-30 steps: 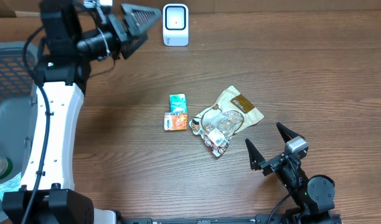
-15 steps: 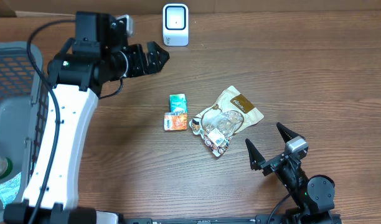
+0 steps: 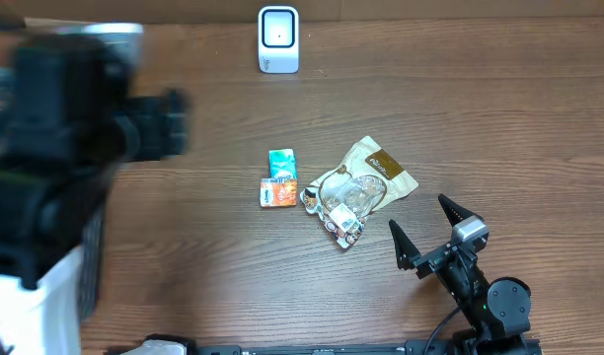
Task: Scan the item barcode
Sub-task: 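Lower the left gripper into the grey basket above the green wipes pack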
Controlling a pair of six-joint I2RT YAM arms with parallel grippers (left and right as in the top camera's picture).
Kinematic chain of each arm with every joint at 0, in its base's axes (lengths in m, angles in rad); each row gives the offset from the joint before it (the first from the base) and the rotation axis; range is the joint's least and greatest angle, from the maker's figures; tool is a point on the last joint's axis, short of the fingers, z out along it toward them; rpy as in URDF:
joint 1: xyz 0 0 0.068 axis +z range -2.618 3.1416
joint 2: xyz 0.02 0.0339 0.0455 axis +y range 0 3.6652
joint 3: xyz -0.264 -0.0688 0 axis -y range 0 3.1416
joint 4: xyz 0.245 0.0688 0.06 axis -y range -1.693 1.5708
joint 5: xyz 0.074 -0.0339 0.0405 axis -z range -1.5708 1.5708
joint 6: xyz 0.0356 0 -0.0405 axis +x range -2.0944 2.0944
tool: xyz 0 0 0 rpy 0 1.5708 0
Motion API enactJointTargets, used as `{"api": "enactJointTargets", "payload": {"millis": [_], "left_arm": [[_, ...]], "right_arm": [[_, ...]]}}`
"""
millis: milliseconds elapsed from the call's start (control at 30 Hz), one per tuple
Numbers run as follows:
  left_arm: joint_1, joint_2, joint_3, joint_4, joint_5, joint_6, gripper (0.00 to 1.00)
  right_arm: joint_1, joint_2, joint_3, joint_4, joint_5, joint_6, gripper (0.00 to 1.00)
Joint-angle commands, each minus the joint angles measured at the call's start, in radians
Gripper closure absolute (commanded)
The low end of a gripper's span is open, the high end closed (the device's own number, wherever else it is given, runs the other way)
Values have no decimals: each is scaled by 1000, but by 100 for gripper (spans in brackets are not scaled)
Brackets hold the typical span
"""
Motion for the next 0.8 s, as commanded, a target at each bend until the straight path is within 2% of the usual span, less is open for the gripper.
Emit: {"api": "enactJointTargets", "payload": {"millis": [0, 100, 267, 467, 633, 767], "left_arm": [[155, -20, 53, -82, -201, -179, 16], [299, -27, 44, -140, -257, -229, 20], [544, -29, 2, -140, -180, -259, 23], [765, -25, -100, -138, -127, -264, 27], [878, -25, -272, -58, -71, -264, 27], [899, -19, -417, 35, -57, -253, 27]], "right_arm": [[4, -10, -11, 5, 2, 3, 0], [4, -10, -11, 5, 2, 3, 0], [4, -10, -11, 5, 2, 3, 0], [4, -10, -11, 5, 2, 3, 0], [4, -10, -11, 5, 2, 3, 0], [4, -10, -11, 5, 2, 3, 0]]}}
